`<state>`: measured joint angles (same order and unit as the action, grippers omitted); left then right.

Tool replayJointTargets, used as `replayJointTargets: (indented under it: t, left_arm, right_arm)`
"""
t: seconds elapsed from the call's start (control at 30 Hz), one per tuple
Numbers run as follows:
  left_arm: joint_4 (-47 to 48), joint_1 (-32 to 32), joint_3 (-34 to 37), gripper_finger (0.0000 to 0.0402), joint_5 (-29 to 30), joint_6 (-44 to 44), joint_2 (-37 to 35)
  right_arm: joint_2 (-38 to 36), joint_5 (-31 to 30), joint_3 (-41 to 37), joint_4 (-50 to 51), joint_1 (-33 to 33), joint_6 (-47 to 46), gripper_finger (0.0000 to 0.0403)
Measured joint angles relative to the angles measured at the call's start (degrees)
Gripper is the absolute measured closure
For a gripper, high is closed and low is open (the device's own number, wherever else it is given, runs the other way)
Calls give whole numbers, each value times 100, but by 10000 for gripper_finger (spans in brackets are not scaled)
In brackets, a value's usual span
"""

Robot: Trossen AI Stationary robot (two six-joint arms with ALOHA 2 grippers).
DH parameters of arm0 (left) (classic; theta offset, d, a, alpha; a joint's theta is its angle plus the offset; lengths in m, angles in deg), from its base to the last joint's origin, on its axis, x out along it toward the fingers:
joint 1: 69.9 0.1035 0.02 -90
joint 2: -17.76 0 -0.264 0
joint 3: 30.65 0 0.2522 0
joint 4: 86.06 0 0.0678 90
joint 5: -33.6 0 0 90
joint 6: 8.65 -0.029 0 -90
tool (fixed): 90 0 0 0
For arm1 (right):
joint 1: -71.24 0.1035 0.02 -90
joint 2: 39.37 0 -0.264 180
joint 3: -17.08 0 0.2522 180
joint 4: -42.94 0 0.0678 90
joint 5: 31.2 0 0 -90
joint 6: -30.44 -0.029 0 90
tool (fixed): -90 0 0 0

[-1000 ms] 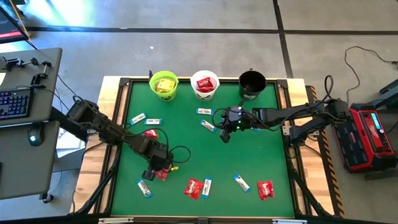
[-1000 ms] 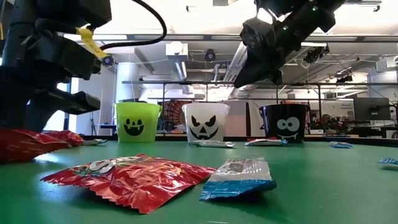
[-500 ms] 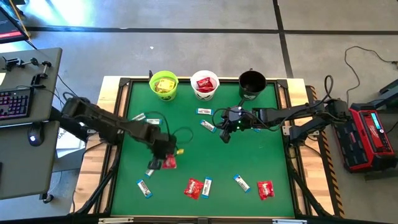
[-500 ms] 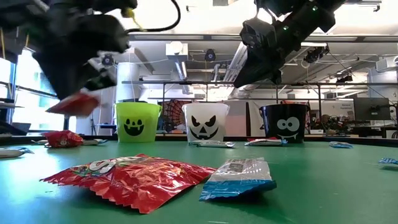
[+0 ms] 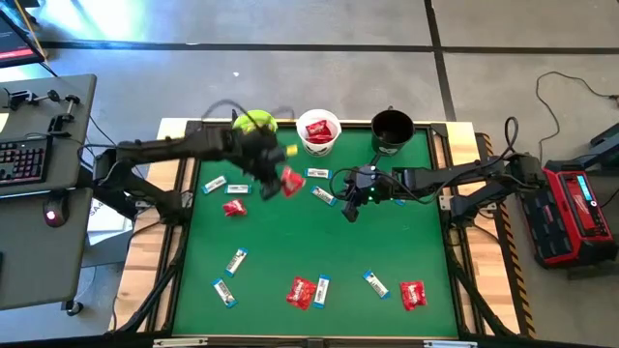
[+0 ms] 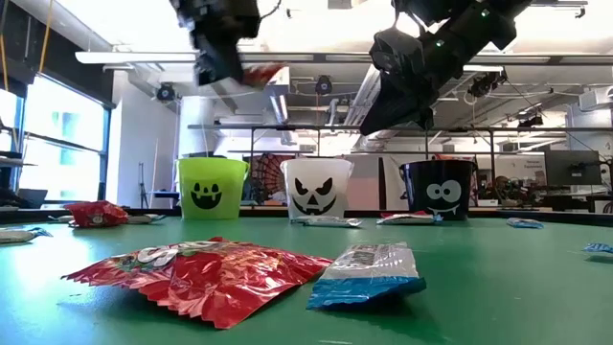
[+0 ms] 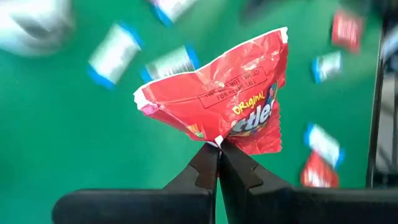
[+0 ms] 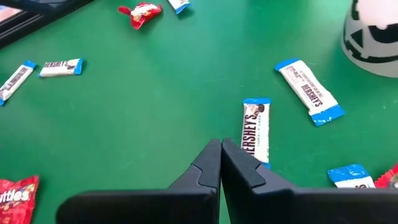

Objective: Sort candy by brand, put in halloween buckets
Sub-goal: Put the red candy into the white bucket

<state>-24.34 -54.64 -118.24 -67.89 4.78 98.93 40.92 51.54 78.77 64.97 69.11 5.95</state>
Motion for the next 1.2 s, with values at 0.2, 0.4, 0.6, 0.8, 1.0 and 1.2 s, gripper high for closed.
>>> replayJointTargets:
  t: [0.2,0.4,0.6,0.8,1.0,1.2]
  left_arm:
    - [165,964,-980,401,83,-21,543]
    - [180,1397,-2020,401,83,-482,1574]
    - [193,1638,-2955,401,66,-745,2596]
    - [255,1757,-3444,401,448,-986,3295]
    - [291,1756,-3474,401,1058,-1275,3630]
    - [336,1754,-3474,400,1069,-1372,3848]
  right_arm:
    - [0,-132,0,-104,-13,-73,403]
    - [0,-225,0,-203,-13,-101,403]
    - [0,-310,0,-199,-13,-276,403]
    - [0,-482,0,-208,-13,-422,403]
    - [0,-627,0,-212,-11,-529,403]
    - [0,-630,0,-212,-11,-525,403]
